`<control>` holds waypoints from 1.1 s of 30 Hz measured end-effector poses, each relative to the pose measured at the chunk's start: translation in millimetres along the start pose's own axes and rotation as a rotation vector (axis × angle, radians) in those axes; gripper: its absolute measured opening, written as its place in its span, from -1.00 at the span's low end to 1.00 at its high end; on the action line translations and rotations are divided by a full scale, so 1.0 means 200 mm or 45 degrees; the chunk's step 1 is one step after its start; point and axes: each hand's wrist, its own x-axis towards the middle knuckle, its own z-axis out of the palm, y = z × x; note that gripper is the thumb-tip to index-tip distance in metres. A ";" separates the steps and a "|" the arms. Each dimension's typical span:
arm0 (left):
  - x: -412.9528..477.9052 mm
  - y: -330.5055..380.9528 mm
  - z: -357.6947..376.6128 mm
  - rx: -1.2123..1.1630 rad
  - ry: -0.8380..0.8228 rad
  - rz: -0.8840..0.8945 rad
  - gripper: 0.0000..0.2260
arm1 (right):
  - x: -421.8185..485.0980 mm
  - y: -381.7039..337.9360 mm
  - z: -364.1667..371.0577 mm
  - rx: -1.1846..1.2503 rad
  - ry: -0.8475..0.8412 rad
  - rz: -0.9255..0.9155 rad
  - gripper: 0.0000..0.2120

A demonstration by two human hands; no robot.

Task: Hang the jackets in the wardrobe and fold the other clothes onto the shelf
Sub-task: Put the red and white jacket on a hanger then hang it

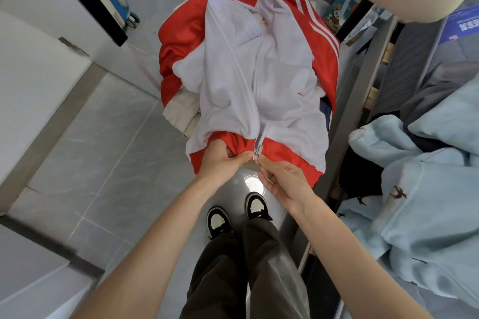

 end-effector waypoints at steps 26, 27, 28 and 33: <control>-0.15 -0.19 0.06 -0.443 0.052 -0.304 -0.75 | 0.02 -0.06 -0.07 -1.729 -0.351 -0.941 -0.94; -0.16 -0.18 0.07 -0.442 0.083 -0.302 -0.79 | 0.02 -0.06 -0.06 -1.709 -0.342 -0.943 -0.94; -0.16 -0.18 0.09 -0.450 0.108 -0.300 -0.85 | 0.01 -0.07 -0.06 -1.691 -0.340 -0.945 -0.94; -0.20 -0.18 0.14 -0.530 0.241 -0.244 -0.74 | 0.00 -0.12 -0.01 -1.920 -0.208 -1.078 -0.92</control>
